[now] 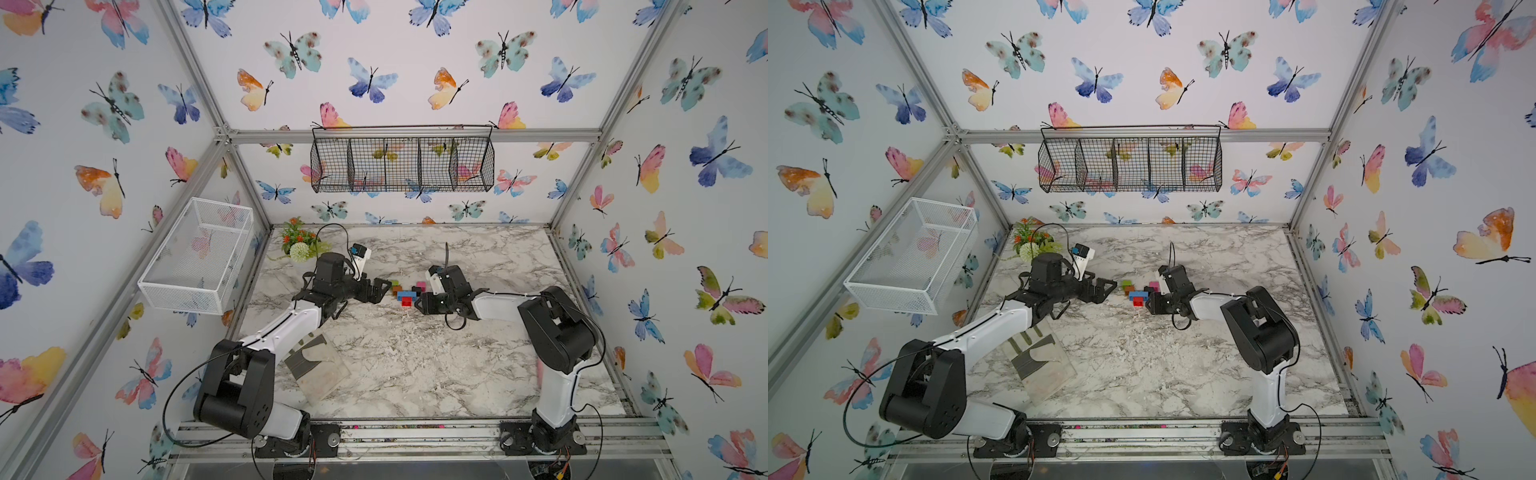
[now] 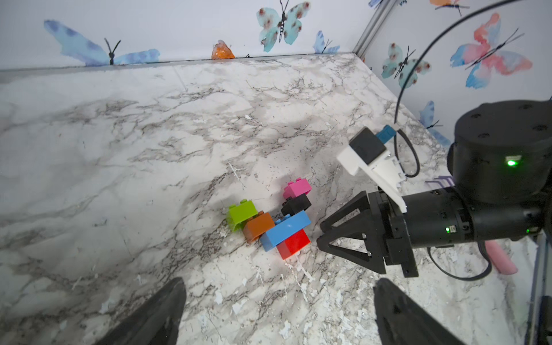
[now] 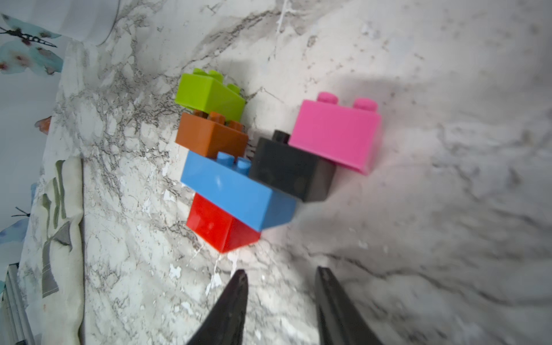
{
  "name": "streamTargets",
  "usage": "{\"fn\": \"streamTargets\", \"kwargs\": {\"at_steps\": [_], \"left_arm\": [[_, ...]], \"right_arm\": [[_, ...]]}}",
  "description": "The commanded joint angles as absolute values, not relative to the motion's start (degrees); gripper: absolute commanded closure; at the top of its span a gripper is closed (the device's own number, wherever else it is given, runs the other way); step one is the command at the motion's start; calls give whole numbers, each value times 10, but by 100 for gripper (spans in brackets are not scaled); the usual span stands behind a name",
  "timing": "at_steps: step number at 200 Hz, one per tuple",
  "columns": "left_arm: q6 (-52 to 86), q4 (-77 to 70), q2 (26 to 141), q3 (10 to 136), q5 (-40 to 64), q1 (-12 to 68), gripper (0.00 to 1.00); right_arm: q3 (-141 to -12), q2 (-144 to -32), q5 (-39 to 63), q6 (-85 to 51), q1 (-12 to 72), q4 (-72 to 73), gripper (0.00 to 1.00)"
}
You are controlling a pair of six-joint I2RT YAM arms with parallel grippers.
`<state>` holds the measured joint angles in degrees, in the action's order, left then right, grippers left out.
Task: Assemble the letter v with lego
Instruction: Assemble the lego brick with the lego brick, then reset both arms
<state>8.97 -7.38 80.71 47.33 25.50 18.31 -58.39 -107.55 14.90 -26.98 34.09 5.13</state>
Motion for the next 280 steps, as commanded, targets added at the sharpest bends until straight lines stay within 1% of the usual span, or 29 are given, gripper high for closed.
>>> {"fn": "streamTargets", "kwargs": {"at_steps": [1,25,31,46,57,67,83,98,104,109,114,123,132,146,155,167,176,180,186,190,197,208,216,226,237,245,254,266,280], "left_arm": [[216,-135,736,406,190,175,2],[249,-102,648,329,39,171,2],[250,-94,624,312,-6,170,2],[244,-80,580,278,-140,167,2],[223,-89,561,257,-228,165,1],[199,-115,562,241,-284,162,2],[157,-151,593,236,-311,147,2],[112,-186,647,243,-294,125,2],[102,-210,666,240,-297,118,2],[100,-239,678,232,-289,111,2],[101,-270,687,221,-246,89,2],[99,-338,709,191,-153,50,2],[100,-409,731,170,-129,27,2],[93,-356,739,201,-116,17,2],[70,-401,753,194,-113,18,2],[56,-415,765,201,-104,17,2],[30,-438,779,203,-90,18,2],[25,-454,786,198,-87,19,2],[23,-522,807,176,-77,16,2],[17,-567,818,163,-71,15,2],[11,-591,813,150,-58,16,2],[4,-544,796,151,-34,16,2],[-6,-609,808,124,-16,16,2],[-11,-684,823,96,-9,16,2],[-3,-677,827,105,-15,15,2],[-2,-640,818,117,-18,15,2],[-3,-586,805,130,-17,15,2],[-2,-634,816,116,-18,15,2],[-3,-606,806,122,-18,16,2]], "right_arm": [[-559,-1003,77,-247,336,33,48],[-517,-929,14,-236,302,44,35],[-505,-911,-3,-235,288,49,29],[-471,-867,-62,-233,254,71,10],[-445,-838,-122,-229,232,93,3],[-420,-824,-172,-203,217,130,2],[-389,-824,-238,-121,207,197,2],[-352,-839,-267,-58,201,281,2],[-336,-844,-254,-49,191,336,0],[-343,-841,-239,-57,181,317,0],[-353,-838,-219,-63,173,280,0],[-340,-836,-218,-51,165,307,0],[-330,-831,-219,-44,154,320,0],[-287,-841,-222,4,142,417,1],[-276,-852,-229,7,135,421,1],[-228,-882,-210,1,116,524,1],[-181,-917,-194,18,103,685,2],[-175,-907,-200,13,103,674,2],[-179,-877,-206,-18,102,599,2],[-170,-866,-202,-27,96,600,2],[-126,-875,-192,-14,92,710,2],[-84,-905,-163,6,92,814,2],[-76,-929,-137,22,92,869,2],[-96,-919,-141,17,92,810,2],[-152,-898,-155,-18,83,657,2],[-151,-912,-114,-22,59,690,2],[-142,-921,-109,-18,55,726,2],[-143,-910,-113,-17,55,700,2],[-149,-898,-113,-21,55,669,2]]}}
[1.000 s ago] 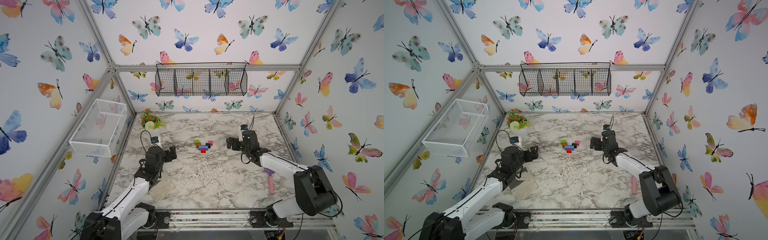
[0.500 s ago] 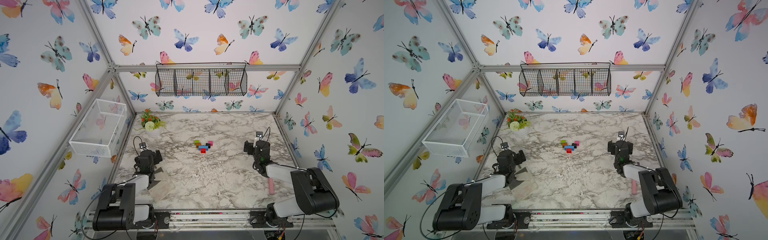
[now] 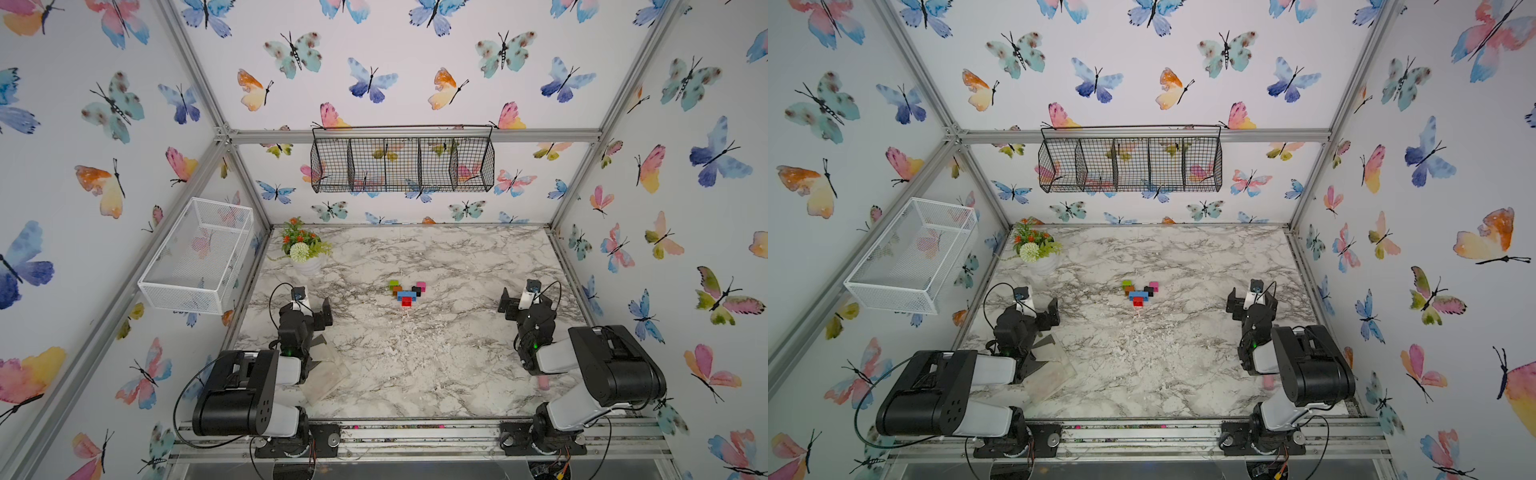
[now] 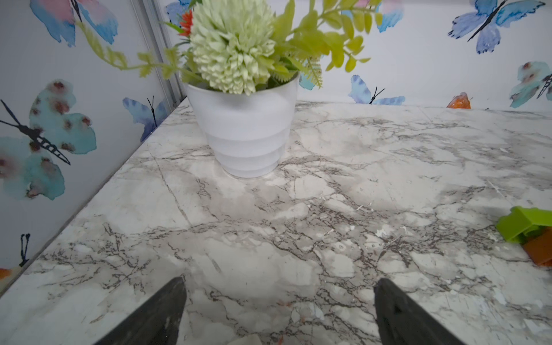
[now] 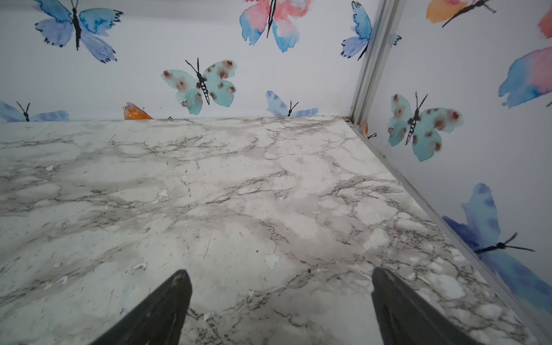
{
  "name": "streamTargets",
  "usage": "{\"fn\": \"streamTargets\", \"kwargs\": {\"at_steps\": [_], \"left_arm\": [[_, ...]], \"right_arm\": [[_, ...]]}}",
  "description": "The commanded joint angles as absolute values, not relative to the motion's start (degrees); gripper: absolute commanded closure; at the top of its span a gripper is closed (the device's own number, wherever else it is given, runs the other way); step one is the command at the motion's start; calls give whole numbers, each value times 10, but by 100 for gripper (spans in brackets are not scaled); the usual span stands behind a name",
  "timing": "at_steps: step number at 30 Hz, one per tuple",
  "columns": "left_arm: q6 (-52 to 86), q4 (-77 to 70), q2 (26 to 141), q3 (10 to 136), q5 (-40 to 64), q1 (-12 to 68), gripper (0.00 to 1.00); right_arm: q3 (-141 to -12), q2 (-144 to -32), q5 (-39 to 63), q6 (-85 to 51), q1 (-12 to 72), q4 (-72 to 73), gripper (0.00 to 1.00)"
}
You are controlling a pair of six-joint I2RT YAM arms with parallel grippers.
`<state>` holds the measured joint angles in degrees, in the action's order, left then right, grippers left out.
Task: Assemble the letter v with lego
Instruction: Reset both arms
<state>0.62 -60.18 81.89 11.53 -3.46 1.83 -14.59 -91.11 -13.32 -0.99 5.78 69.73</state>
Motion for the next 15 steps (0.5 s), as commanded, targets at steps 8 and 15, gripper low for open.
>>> {"fn": "streamTargets", "kwargs": {"at_steps": [8,15], "left_arm": [[-3,-604,806,124,-17,16,2],[-5,-603,806,122,-18,16,2]], "right_arm": [[-142,-905,-114,-18,56,698,2],[-142,-905,-115,-17,56,696,2]]}}
